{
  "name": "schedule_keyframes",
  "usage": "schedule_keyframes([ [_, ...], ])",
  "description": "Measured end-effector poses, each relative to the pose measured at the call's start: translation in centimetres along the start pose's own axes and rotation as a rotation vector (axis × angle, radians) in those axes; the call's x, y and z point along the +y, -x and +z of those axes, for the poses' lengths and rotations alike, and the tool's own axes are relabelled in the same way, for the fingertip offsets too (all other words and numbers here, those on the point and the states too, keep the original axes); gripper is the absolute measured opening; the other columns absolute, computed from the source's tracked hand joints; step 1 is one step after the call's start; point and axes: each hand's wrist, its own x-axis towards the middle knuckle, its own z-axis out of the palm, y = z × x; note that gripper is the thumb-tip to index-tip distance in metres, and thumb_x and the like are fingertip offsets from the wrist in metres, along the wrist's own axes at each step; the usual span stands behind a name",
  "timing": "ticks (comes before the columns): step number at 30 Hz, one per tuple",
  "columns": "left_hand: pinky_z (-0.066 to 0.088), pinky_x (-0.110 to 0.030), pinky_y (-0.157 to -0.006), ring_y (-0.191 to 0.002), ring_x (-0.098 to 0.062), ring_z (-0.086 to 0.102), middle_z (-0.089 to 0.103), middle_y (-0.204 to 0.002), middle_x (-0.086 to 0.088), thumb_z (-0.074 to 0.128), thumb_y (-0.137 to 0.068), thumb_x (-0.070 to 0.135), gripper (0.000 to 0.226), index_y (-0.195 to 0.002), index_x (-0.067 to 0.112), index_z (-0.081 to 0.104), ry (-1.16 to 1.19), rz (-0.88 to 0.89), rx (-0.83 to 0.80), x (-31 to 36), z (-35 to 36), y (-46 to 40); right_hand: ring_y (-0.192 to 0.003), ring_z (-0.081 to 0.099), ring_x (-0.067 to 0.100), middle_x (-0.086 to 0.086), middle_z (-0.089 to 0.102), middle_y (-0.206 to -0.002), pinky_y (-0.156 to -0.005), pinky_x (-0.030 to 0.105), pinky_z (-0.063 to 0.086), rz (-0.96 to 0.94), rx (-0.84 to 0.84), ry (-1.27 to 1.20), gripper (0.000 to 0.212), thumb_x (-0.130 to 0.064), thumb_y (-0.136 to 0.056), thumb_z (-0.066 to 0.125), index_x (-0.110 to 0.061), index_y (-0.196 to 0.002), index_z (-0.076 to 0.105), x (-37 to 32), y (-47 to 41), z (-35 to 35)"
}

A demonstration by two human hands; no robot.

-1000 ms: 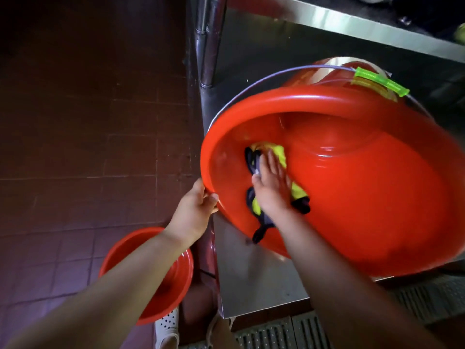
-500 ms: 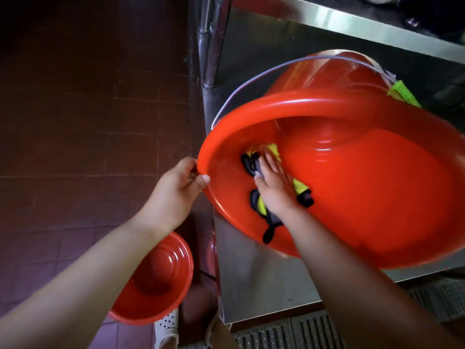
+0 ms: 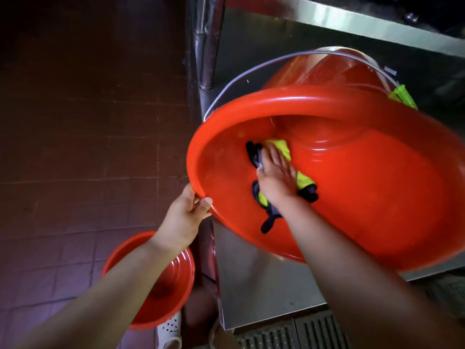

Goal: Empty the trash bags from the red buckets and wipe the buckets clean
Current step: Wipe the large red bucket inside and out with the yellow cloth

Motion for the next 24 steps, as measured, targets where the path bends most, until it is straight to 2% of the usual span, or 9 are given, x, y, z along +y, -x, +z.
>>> schedule_keyframes([
  [4, 0.055, -0.023, -0.083, -0.103, -0.016, 0.063, 0.063, -0.105, -0.003, 0.045, -0.095, 0.003, 0.029, -0.124, 0.009, 0.044, 0.049, 0.028, 0.027, -0.2, 0.0, -0.3, -0.145, 0.002, 0.009, -0.01, -0.002, -0.159, -0.111, 0.039, 0.012, -0.183, 0.028, -0.103, 0.061, -0.035, -0.094, 0.035, -0.033, -0.15, 0.011, -3.0, 8.4, 2.4],
  [8, 0.053, -0.033, -0.088, -0.101, -0.011, 0.063, 0.065, -0.1, 0.007, 0.049, -0.095, 0.007, 0.026, -0.111, 0.028, 0.051, -0.049, 0.11, 0.044, 0.0, -0.4, -0.1, -0.144, -0.011, 0.006, -0.019, -0.022, -0.154, -0.111, 0.034, 0.007, -0.292, 0.027, -0.162, 0.067, -0.039, -0.093, 0.025, -0.044, -0.142, -0.019, -3.7, 12.3, 2.9],
  [9, 0.052, -0.037, -0.091, -0.101, -0.008, 0.062, 0.065, -0.1, 0.007, 0.051, -0.095, 0.011, 0.025, -0.108, 0.032, 0.052, -0.081, 0.128, 0.046, 0.2, -0.7, -0.1, -0.144, -0.011, 0.005, -0.022, -0.025, -0.151, -0.11, 0.033, 0.008, -0.296, 0.02, -0.178, 0.065, -0.039, -0.093, 0.025, -0.045, -0.142, -0.019, -3.6, 12.1, 2.7],
  [11, 0.049, -0.046, -0.095, -0.099, -0.009, 0.06, 0.065, -0.102, -0.002, 0.053, -0.093, 0.019, 0.019, -0.106, 0.033, 0.052, -0.114, 0.158, 0.044, 0.8, -1.2, -0.2, -0.144, -0.003, 0.005, -0.024, -0.024, -0.15, -0.109, 0.034, 0.013, -0.273, 0.015, -0.172, 0.061, -0.038, -0.096, 0.029, -0.039, -0.148, -0.002, -3.0, 10.8, 2.5],
  [14, 0.046, -0.057, -0.092, -0.096, -0.022, 0.059, 0.062, -0.102, -0.017, 0.052, -0.088, 0.029, 0.024, -0.109, 0.018, 0.052, -0.158, 0.195, 0.033, 2.0, -2.1, -0.2, -0.144, 0.007, 0.008, -0.016, -0.005, -0.157, -0.111, 0.035, 0.015, -0.136, 0.002, -0.106, 0.056, -0.033, -0.098, 0.038, -0.032, -0.15, 0.017, -1.5, 6.9, 2.0],
  [16, 0.049, -0.052, -0.088, -0.094, -0.023, 0.062, 0.064, -0.096, -0.009, 0.051, -0.087, 0.035, 0.029, -0.109, 0.018, 0.053, -0.258, 0.244, 0.037, 2.8, -2.6, -0.2, -0.144, 0.011, 0.009, -0.013, 0.005, -0.159, -0.112, 0.036, 0.015, -0.046, -0.005, -0.085, 0.054, -0.032, -0.098, 0.039, -0.03, -0.149, 0.022, -0.3, 3.7, 1.2],
  [19, 0.051, -0.032, -0.084, -0.089, -0.008, 0.062, 0.064, -0.09, 0.009, 0.049, -0.088, 0.039, 0.023, -0.107, 0.028, 0.055, -0.327, 0.304, 0.052, 3.3, -3.0, -0.2, -0.143, 0.013, 0.011, -0.015, 0.008, -0.158, -0.113, 0.036, 0.014, 0.062, -0.027, -0.045, 0.054, -0.031, -0.097, 0.038, -0.032, -0.148, 0.022, 1.8, -0.5, -0.2],
  [22, 0.047, -0.015, -0.077, -0.086, -0.002, 0.062, 0.066, -0.089, 0.01, 0.05, -0.09, 0.039, 0.014, -0.103, 0.037, 0.054, -0.285, 0.322, 0.09, 2.9, -2.8, -0.2, -0.144, 0.012, 0.011, -0.017, 0.007, -0.158, -0.112, 0.035, 0.013, 0.11, -0.027, 0.032, 0.054, -0.032, -0.097, 0.037, -0.036, -0.148, 0.02, 3.0, -2.7, -0.4],
  [24, 0.048, -0.016, -0.077, -0.082, -0.002, 0.062, 0.067, -0.088, 0.01, 0.052, -0.093, 0.034, 0.011, -0.103, 0.033, 0.055, -0.216, 0.297, 0.112, 2.1, -2.2, -0.1, -0.144, 0.01, 0.011, -0.017, 0.006, -0.158, -0.112, 0.034, 0.012, 0.103, -0.018, 0.062, 0.055, -0.032, -0.096, 0.036, -0.038, -0.148, 0.019, 3.1, -3.1, -0.3],
])
